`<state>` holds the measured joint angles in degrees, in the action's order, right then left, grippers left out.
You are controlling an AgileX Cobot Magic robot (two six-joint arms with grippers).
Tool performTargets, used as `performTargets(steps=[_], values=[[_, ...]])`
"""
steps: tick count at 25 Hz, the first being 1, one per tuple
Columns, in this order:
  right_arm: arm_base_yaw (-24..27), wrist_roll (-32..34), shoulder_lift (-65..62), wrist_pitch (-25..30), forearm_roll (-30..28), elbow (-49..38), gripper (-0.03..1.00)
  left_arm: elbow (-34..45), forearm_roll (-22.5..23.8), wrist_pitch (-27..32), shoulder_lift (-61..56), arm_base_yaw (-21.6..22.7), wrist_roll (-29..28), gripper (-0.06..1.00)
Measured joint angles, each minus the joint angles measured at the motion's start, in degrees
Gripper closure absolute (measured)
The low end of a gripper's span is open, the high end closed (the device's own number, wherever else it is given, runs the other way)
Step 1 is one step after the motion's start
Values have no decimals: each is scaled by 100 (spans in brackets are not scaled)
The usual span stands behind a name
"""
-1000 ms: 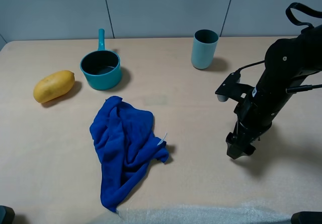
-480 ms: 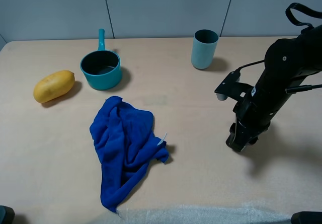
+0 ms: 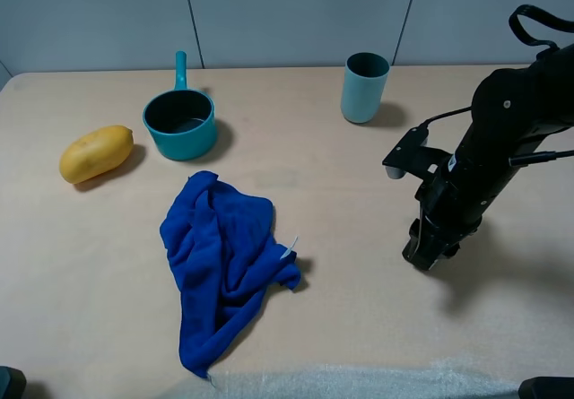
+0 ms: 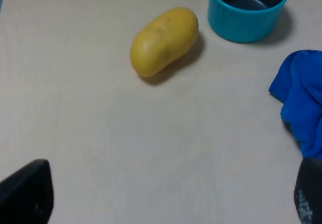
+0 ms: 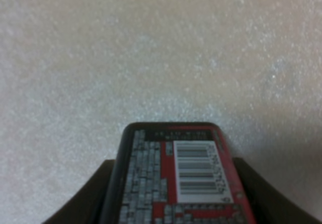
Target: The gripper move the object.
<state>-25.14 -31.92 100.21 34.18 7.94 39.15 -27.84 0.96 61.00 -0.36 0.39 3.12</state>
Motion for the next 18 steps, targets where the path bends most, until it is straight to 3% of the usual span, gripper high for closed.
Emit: performTargets(steps=[18], values=[[0, 1296, 4, 1899, -42, 1364, 63, 0, 0, 0, 0, 0, 0, -2]])
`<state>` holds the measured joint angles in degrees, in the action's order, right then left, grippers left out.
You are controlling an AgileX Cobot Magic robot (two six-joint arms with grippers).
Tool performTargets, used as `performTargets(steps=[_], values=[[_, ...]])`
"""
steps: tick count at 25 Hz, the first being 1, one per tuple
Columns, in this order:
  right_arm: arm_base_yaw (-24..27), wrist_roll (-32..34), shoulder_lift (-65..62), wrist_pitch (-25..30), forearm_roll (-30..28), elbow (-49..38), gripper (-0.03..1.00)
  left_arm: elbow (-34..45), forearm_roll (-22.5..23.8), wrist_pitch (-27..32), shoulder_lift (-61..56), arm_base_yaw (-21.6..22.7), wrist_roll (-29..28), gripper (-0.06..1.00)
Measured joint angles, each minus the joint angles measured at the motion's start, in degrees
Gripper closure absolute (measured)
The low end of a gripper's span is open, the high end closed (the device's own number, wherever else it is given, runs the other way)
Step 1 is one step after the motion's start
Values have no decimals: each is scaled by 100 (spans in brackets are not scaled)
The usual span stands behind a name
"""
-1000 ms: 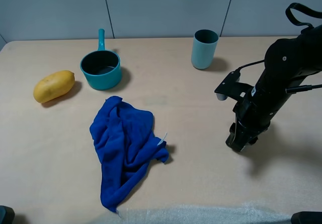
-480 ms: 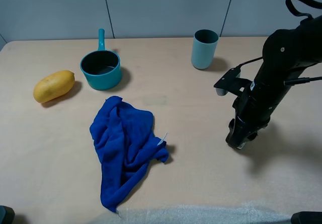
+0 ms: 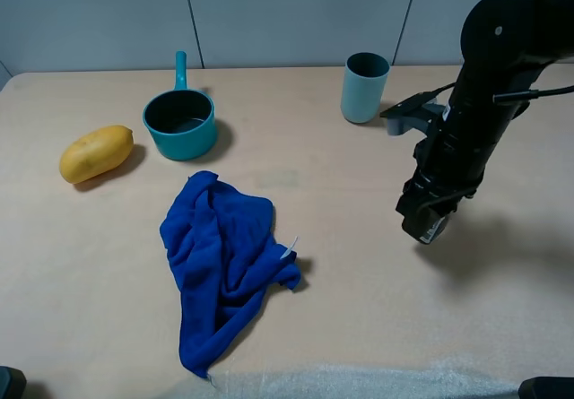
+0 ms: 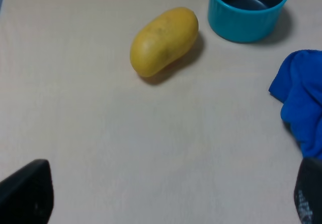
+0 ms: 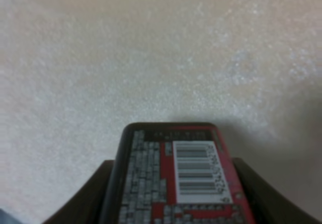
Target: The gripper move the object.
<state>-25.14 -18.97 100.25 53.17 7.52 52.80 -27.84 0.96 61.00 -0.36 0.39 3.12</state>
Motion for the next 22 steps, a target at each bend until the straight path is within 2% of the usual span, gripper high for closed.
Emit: performTargets(steps=[10, 16, 22], values=[[0, 989, -90, 751, 0, 1147, 63, 0, 0, 0, 0, 0, 0, -2], [89, 1740, -104, 829, 13, 1755, 63, 0, 0, 0, 0, 0, 0, -2], [406, 2015, -104, 831, 6, 1995, 63, 0, 0, 0, 0, 0, 0, -2]])
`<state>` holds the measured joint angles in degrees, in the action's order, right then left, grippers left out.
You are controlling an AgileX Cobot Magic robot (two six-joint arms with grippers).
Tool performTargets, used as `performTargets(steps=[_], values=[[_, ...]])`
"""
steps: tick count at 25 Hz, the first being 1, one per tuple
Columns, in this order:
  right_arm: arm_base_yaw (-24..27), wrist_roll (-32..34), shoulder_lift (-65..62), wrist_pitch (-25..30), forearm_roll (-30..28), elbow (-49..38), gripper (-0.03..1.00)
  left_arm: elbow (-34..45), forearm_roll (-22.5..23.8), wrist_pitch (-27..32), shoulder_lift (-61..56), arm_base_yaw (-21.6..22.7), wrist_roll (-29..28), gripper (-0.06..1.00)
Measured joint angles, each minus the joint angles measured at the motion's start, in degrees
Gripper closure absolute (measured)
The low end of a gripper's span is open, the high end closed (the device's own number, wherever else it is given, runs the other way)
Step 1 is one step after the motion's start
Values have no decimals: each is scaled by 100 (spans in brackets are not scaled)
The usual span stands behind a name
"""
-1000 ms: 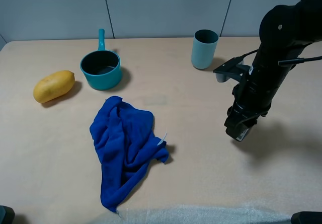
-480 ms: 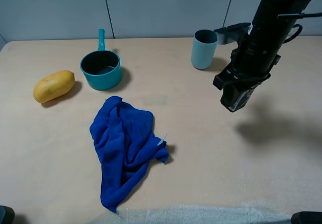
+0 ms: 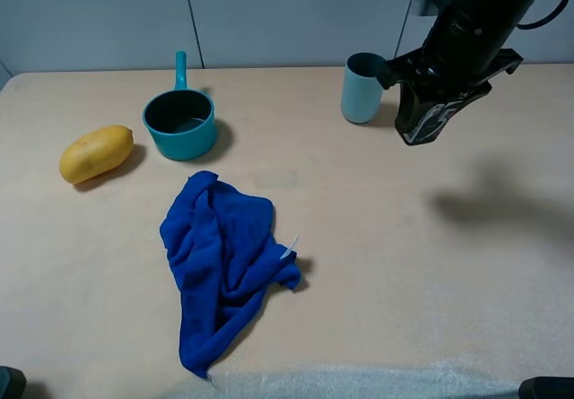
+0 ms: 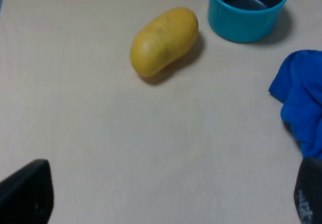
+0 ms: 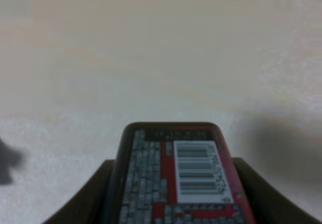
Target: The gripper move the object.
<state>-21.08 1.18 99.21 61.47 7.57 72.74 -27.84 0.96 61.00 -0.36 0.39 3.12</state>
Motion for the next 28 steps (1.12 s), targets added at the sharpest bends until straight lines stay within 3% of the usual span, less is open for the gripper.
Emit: performTargets(steps=[13, 28], values=[[931, 38, 137, -613, 0, 146, 63, 0, 0, 0, 0, 0, 0, -2], [1215, 15, 1706, -831, -411, 1883, 63, 0, 0, 0, 0, 0, 0, -2]])
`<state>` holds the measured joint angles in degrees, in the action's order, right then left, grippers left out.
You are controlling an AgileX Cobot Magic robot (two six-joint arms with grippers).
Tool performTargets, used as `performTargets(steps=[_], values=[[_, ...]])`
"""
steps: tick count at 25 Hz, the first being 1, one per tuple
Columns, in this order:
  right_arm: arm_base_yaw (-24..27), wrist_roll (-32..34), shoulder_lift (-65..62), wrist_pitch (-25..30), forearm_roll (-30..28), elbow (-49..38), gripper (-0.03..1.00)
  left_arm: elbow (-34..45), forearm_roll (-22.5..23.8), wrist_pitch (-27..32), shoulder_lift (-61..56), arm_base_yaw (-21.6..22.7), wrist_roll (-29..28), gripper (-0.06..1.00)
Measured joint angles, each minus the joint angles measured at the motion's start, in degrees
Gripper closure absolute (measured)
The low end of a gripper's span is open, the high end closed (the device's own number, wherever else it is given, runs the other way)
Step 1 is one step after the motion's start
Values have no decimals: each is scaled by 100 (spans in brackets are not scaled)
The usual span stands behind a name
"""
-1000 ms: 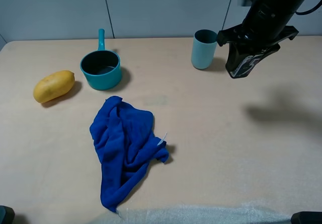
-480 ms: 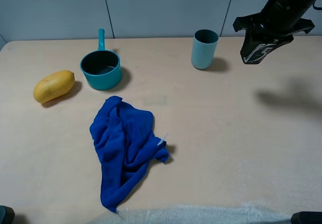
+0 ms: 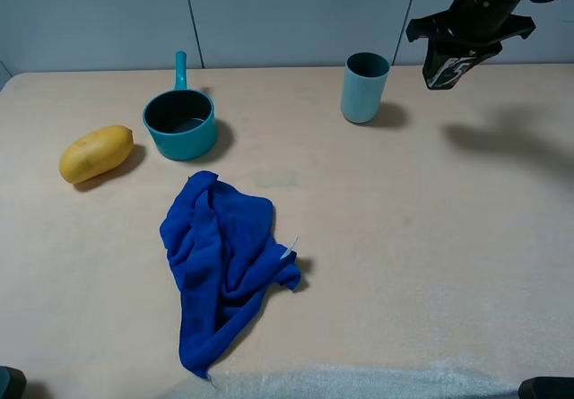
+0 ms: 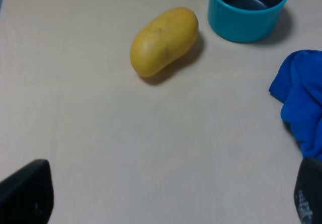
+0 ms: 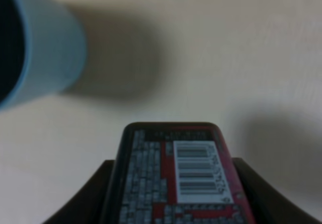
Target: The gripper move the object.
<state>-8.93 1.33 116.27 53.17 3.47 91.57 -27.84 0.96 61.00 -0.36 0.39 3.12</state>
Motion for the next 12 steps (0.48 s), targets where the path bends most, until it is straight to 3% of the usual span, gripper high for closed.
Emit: performTargets(steps=[12], values=[[276, 16, 776, -744, 13, 182, 63, 0, 0, 0, 0, 0, 0, -2]])
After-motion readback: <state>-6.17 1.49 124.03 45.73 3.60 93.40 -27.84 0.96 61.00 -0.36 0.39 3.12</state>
